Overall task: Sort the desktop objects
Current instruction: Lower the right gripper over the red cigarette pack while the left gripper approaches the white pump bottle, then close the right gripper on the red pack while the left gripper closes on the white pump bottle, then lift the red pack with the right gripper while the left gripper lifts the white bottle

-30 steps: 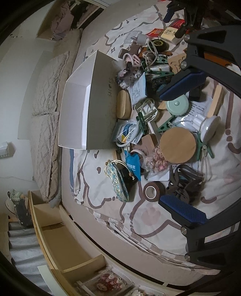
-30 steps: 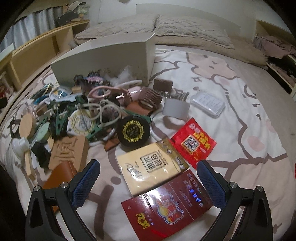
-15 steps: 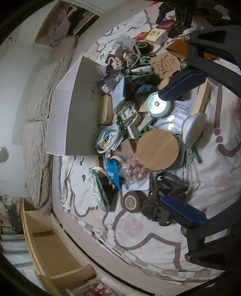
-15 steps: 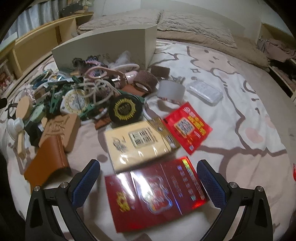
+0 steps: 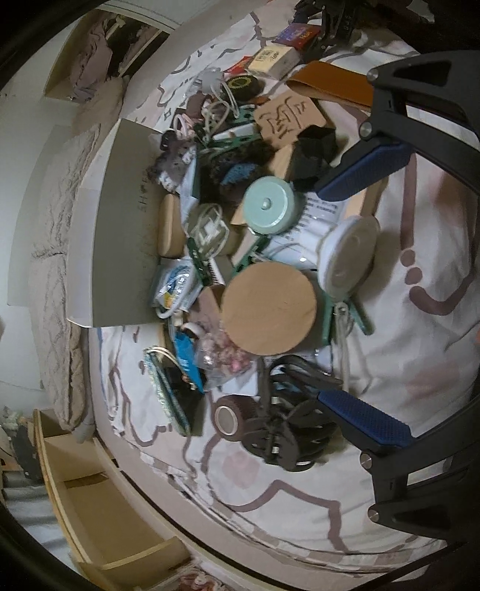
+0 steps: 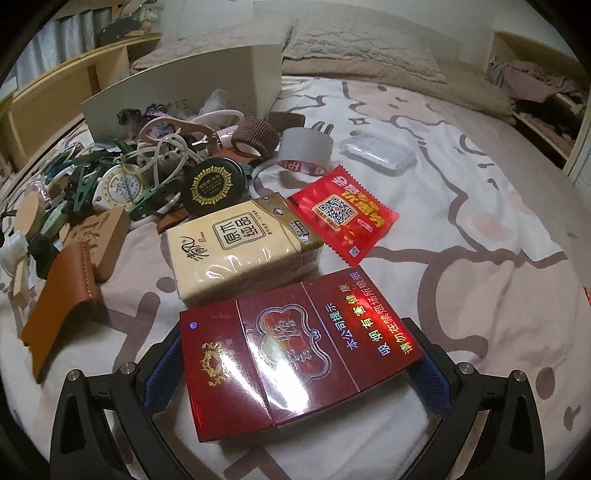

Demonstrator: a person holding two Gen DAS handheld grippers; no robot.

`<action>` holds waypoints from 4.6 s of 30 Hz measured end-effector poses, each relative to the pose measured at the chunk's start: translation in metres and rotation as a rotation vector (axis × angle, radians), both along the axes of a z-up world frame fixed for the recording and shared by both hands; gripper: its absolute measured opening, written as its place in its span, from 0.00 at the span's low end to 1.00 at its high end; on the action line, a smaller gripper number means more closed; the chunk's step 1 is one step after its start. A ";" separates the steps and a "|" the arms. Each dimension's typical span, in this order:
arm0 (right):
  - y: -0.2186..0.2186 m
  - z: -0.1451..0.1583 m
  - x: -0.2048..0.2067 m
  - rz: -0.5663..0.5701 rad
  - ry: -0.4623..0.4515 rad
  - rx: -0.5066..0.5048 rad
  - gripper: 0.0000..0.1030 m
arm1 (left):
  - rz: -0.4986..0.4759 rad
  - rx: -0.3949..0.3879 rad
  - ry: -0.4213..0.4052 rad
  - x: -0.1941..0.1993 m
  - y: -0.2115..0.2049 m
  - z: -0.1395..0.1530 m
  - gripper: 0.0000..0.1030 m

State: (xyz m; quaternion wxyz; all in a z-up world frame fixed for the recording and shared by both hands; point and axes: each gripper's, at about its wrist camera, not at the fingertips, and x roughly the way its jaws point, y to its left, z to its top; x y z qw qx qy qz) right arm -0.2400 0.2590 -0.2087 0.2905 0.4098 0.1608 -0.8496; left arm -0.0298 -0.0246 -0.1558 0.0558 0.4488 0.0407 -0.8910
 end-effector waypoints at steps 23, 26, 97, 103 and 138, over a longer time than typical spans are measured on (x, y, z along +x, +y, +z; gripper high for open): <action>0.001 -0.004 0.004 -0.035 0.052 -0.034 1.00 | 0.126 0.105 -0.025 0.025 -0.040 -0.009 1.00; 0.001 -0.005 0.004 -0.037 0.054 -0.035 1.00 | 0.097 0.169 0.006 0.030 -0.041 -0.005 0.99; 0.024 0.030 -0.022 0.131 -0.125 -0.112 1.00 | 0.141 0.228 -0.060 0.028 -0.008 -0.039 0.51; 0.031 0.025 -0.028 0.116 -0.255 -0.129 1.00 | 0.142 0.225 -0.049 0.027 -0.007 -0.037 0.51; 0.007 0.019 0.001 0.188 -0.166 0.028 0.87 | 0.142 0.186 0.101 0.037 0.003 0.010 0.48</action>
